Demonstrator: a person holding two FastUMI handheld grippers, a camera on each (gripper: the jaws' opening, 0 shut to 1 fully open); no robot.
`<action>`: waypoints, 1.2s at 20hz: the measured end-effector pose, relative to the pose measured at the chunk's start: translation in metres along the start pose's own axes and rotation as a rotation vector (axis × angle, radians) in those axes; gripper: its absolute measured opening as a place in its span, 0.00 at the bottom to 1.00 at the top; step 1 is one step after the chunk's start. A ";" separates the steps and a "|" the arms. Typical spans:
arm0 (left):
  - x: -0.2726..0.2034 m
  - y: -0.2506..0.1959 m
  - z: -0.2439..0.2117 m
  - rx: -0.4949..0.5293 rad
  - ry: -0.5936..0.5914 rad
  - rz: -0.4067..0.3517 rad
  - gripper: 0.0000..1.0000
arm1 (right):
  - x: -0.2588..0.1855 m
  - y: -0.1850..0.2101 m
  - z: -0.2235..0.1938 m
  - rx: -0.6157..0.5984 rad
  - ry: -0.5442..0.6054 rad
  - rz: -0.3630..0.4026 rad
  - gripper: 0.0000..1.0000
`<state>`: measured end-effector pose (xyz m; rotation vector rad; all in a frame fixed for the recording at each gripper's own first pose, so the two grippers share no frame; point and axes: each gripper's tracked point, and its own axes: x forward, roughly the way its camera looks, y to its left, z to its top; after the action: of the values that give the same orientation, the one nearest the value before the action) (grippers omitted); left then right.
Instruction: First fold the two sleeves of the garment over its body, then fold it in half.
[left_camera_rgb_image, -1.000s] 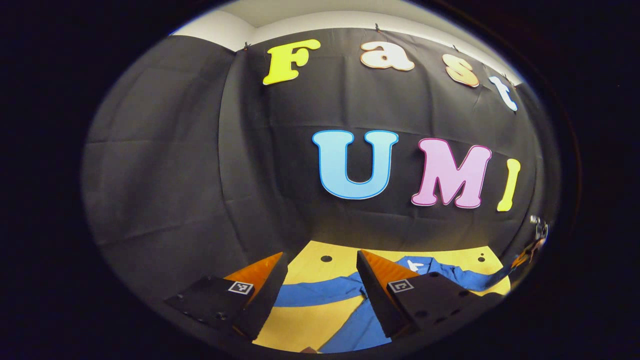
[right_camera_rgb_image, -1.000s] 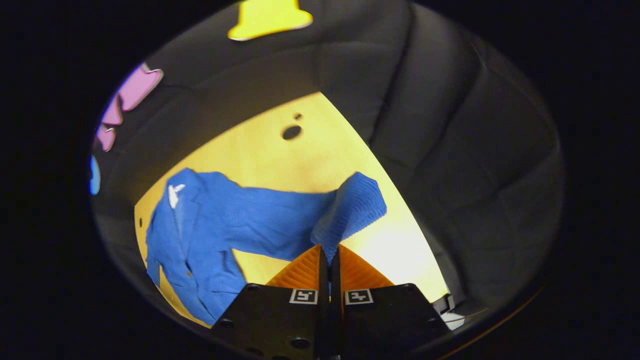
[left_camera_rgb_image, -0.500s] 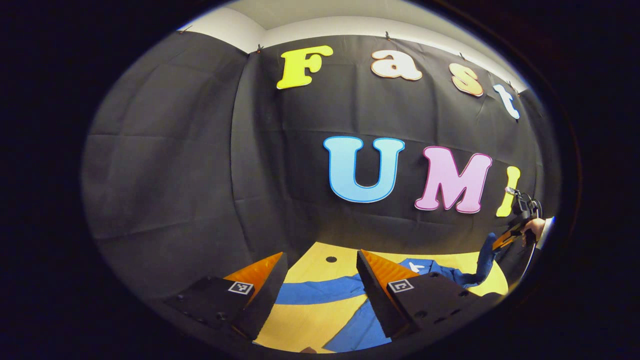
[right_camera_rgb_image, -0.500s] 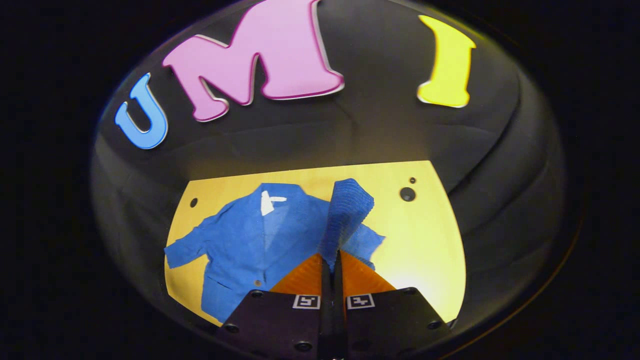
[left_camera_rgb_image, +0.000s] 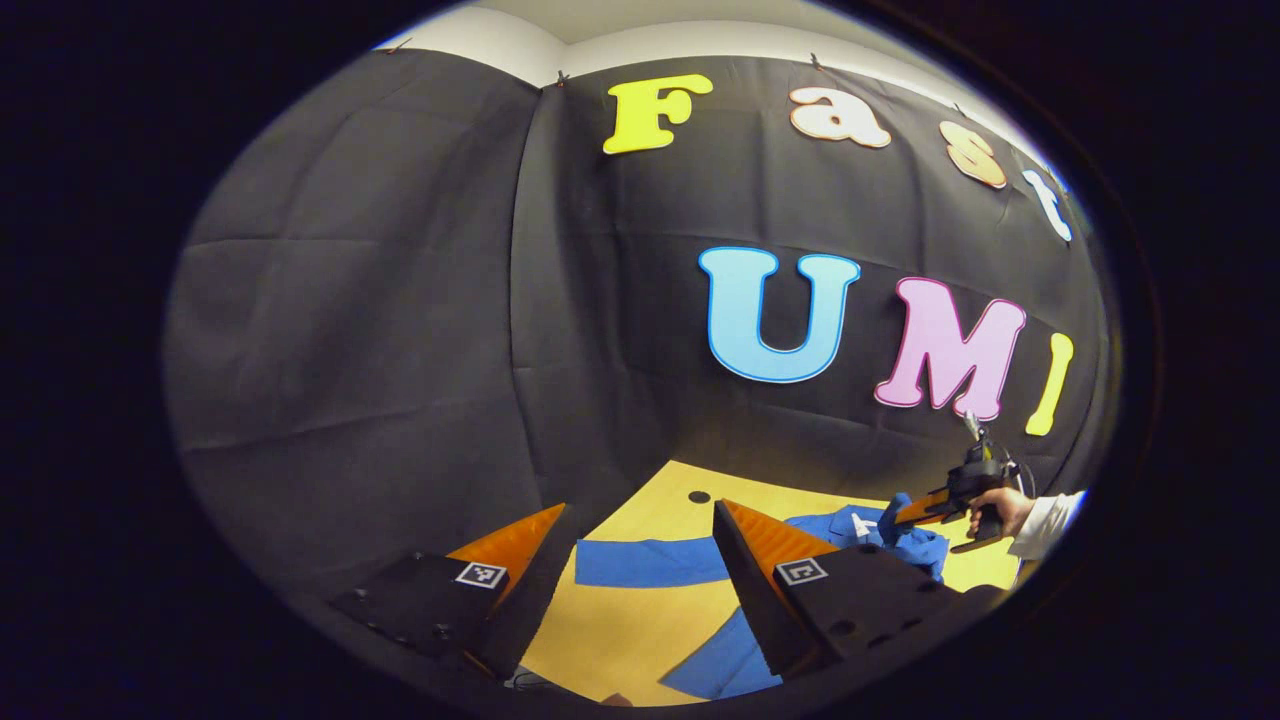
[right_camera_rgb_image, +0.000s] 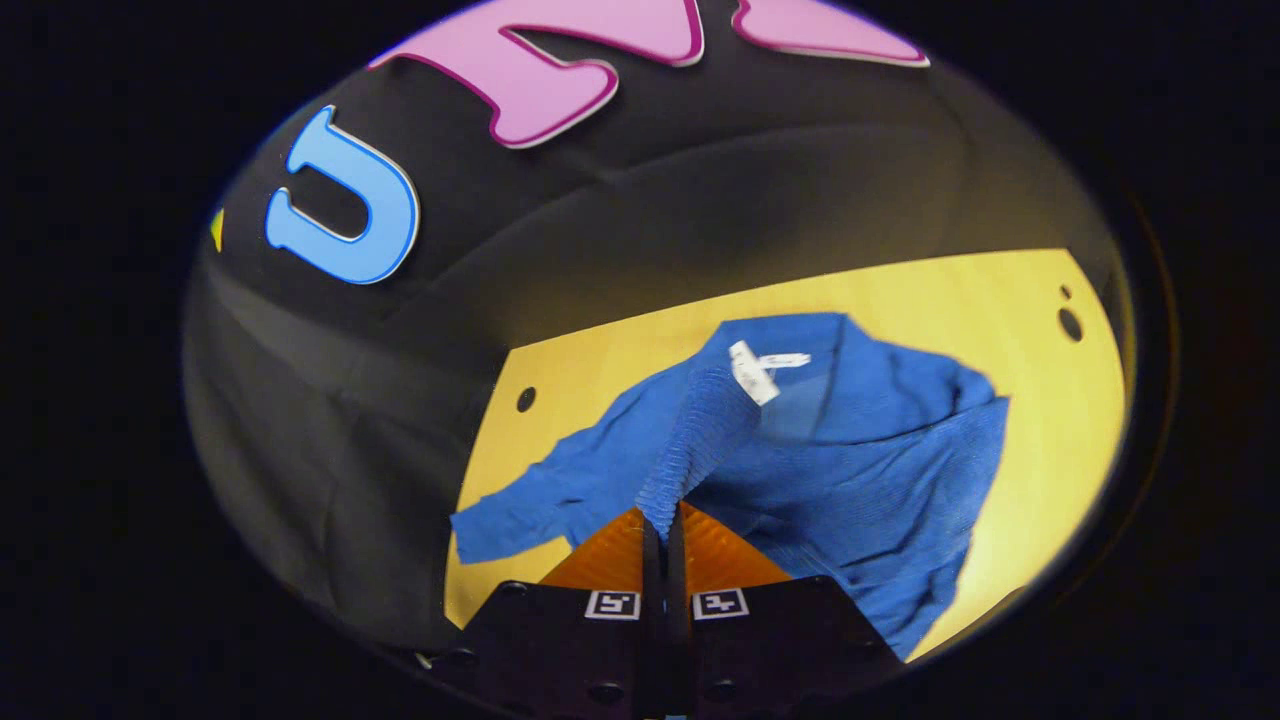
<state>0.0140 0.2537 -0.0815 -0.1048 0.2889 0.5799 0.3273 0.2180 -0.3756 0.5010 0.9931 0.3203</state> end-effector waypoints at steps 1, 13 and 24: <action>0.005 0.000 -0.005 -0.007 0.019 0.009 0.80 | 0.019 -0.002 -0.008 0.034 0.013 0.008 0.04; 0.067 -0.054 -0.080 -0.184 0.324 -0.025 0.82 | 0.097 0.022 -0.059 0.288 0.199 0.210 0.67; 0.208 -0.004 -0.154 -0.067 0.535 -0.010 0.83 | -0.098 -0.006 -0.024 -0.183 0.039 0.243 0.90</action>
<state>0.1454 0.3321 -0.2904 -0.3276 0.7871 0.5451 0.2567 0.1724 -0.3199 0.4502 0.9310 0.6345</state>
